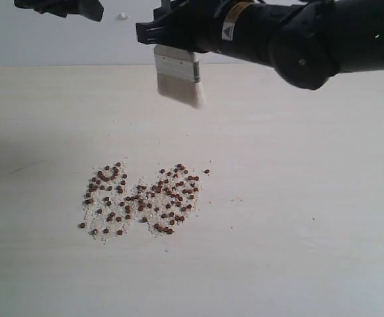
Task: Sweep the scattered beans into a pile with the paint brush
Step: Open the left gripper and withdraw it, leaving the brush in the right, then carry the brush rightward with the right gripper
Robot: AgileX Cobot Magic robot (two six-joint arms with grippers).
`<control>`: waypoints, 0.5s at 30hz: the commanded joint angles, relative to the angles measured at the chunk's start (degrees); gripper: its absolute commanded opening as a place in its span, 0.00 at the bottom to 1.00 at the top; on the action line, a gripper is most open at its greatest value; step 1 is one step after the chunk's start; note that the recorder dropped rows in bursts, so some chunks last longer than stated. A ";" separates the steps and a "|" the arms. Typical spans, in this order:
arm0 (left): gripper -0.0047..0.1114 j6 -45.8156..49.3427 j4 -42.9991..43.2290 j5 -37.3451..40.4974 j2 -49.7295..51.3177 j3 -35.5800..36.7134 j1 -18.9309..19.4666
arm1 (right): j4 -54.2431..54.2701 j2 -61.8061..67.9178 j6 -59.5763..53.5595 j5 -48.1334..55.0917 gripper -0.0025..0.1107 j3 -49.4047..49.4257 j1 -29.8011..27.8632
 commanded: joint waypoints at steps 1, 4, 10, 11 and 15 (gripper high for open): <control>0.36 0.50 -2.83 -4.25 -4.40 6.83 0.06 | -1.21 -6.90 -2.30 9.37 0.02 -0.15 -1.68; 0.20 0.50 -4.63 -7.85 -7.98 12.84 0.06 | -2.20 -12.69 -4.03 10.11 0.02 2.30 -2.47; 0.04 0.50 -6.31 -21.09 -16.98 28.75 0.06 | -2.20 -23.89 -10.48 10.27 0.02 8.85 -2.47; 0.04 0.50 -6.67 -22.90 -18.73 30.91 0.06 | -2.09 -25.22 -10.86 10.62 0.02 9.64 -2.47; 0.04 0.15 -7.54 -31.85 -26.15 41.41 0.06 | -1.65 -30.53 -13.28 12.87 0.02 12.26 -2.47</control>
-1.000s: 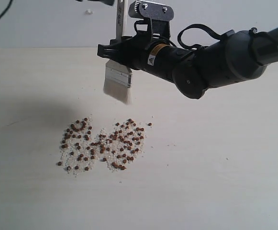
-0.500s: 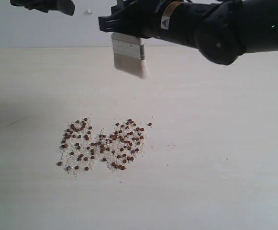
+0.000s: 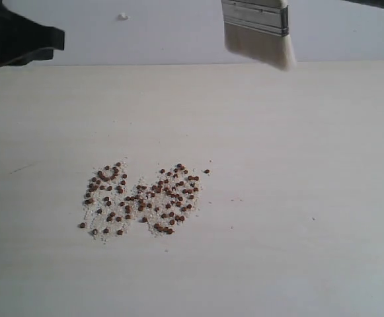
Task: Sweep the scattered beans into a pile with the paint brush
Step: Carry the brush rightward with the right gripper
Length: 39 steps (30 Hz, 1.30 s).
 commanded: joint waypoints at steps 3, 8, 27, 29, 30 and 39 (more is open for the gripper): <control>0.04 -0.33 -3.90 -17.47 -13.70 17.57 0.06 | -0.02 -6.96 -2.74 5.29 0.02 2.42 -0.35; 0.04 -3.12 -6.19 -29.81 -28.32 31.50 0.06 | -0.25 -9.66 -2.88 7.75 0.02 3.30 -0.35; 0.04 -12.08 -6.81 -32.68 -64.76 56.26 0.06 | -0.14 -12.07 -2.88 8.87 0.02 9.66 -0.21; 0.04 -12.37 -5.90 -29.58 -65.11 56.26 0.06 | 0.09 -12.07 -2.88 7.83 0.02 9.66 -0.21; 0.04 -12.26 -5.54 -29.58 -65.11 56.26 0.06 | 0.09 -12.07 -2.75 7.45 0.02 9.66 -0.21; 0.04 -12.26 -5.30 -29.58 -65.11 56.26 0.06 | -0.03 -12.07 -2.72 7.14 0.02 9.66 -0.21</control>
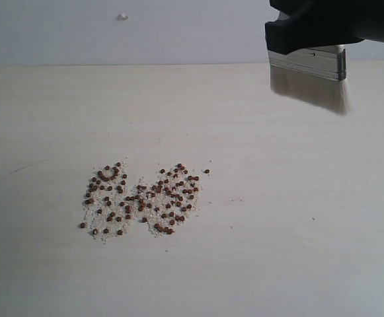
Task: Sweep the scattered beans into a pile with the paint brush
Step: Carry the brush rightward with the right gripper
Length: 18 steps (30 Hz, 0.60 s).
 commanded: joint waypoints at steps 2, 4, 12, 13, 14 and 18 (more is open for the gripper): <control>0.04 -0.35 0.50 0.09 -0.24 -0.04 0.06 | -0.59 -0.46 -1.04 -0.81 0.02 0.06 -0.21; 0.04 -0.35 0.50 0.09 -0.24 -0.04 0.06 | -0.52 -0.46 -4.08 -0.51 0.02 0.06 -0.21; 0.04 -0.23 0.50 0.09 -0.24 -0.04 0.06 | -54.82 1.80 34.22 -2.81 0.02 -0.06 -0.21; 0.04 -0.23 0.50 0.09 -0.24 -0.04 0.06 | -58.94 2.20 40.95 -2.06 0.02 -0.06 -0.21; 0.04 -0.23 0.50 0.09 -0.24 -0.04 0.06 | -59.71 2.32 43.84 0.18 0.02 -0.13 -0.21; 0.04 -0.23 0.50 0.09 -0.24 -0.04 0.06 | -59.71 2.46 48.85 12.17 0.02 -0.13 -0.21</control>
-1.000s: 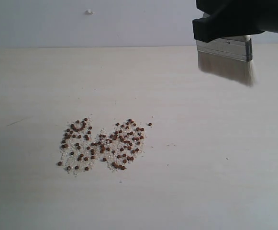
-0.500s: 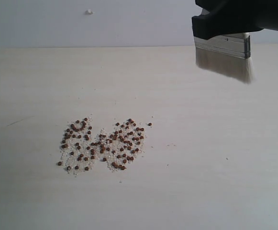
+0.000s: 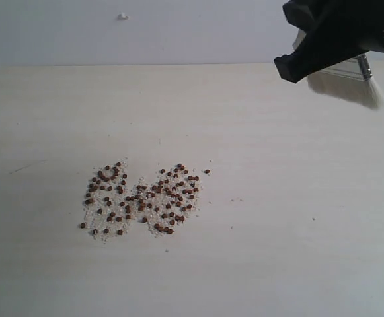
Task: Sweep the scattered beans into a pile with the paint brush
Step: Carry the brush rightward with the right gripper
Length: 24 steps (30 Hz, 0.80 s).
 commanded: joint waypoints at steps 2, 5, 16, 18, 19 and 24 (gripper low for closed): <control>0.04 -0.11 0.36 -0.02 -0.24 -0.04 0.06 | 7.14 0.14 -6.60 2.22 0.02 -0.13 -0.21; 0.04 -0.11 0.36 -0.02 -0.24 -0.04 0.06 | 24.34 0.14 -28.08 -4.70 0.02 -0.03 -0.21; 0.04 -0.11 0.36 -0.02 -0.24 -0.04 0.06 | 87.70 0.14 -102.59 -28.72 0.02 11.99 -0.21; 0.04 -0.11 0.36 -0.02 -0.24 -0.04 0.06 | 100.97 0.14 -109.08 -43.69 0.02 16.85 -0.21; 0.04 -0.11 0.36 -0.02 -0.24 -0.04 0.06 | 103.54 0.14 -110.11 -46.41 0.02 17.65 -0.21; 0.04 -0.11 0.36 -0.02 -0.24 -0.04 0.06 | 106.47 0.14 -113.71 -49.34 0.02 18.75 -0.21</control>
